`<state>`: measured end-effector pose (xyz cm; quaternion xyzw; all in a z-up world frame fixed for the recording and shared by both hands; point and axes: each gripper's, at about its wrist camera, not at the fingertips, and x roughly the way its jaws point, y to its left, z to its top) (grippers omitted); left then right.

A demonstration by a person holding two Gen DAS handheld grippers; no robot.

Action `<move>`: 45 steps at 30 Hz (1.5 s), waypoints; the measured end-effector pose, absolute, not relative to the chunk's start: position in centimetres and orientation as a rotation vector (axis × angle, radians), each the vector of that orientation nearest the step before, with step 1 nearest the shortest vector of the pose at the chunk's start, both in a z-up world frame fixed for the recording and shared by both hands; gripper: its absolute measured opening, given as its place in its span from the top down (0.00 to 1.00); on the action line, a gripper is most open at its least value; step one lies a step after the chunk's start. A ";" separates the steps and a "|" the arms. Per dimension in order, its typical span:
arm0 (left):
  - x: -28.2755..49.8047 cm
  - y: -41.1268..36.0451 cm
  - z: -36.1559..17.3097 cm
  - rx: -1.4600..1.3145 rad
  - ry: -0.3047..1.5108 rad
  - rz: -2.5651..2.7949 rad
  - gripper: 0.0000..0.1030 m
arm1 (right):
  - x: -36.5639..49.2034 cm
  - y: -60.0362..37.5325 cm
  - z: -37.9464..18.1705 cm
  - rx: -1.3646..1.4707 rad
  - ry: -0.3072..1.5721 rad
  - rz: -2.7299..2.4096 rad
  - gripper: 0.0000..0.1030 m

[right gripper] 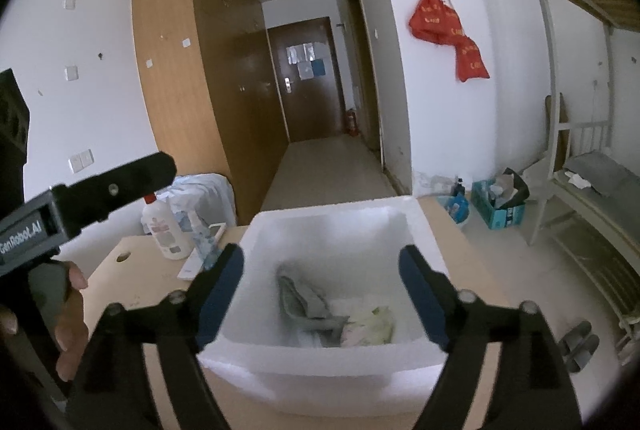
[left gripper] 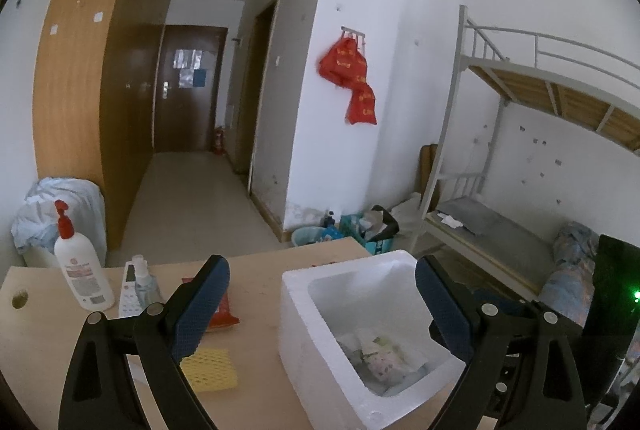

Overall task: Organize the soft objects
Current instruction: 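Withdraw both tools from the box back over the table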

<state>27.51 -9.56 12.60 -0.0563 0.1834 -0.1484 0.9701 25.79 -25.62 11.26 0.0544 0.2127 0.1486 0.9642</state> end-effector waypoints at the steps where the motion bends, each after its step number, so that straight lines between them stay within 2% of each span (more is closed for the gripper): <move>1: 27.4 -9.6 12.7 -0.111 0.369 -0.302 0.08 | 25.6 -25.7 11.3 0.111 0.426 0.298 0.15; 7: 26.3 -9.6 13.2 -0.101 0.350 -0.287 0.07 | 24.1 -25.8 11.9 0.104 0.385 0.277 0.00; 11: 24.8 -8.7 13.7 -0.113 0.329 -0.268 0.00 | 23.3 -25.8 12.0 0.107 0.374 0.263 0.00; 45: 3.5 -5.2 13.3 -0.059 0.188 -0.223 0.00 | 6.5 -22.8 12.4 0.081 0.203 0.341 0.00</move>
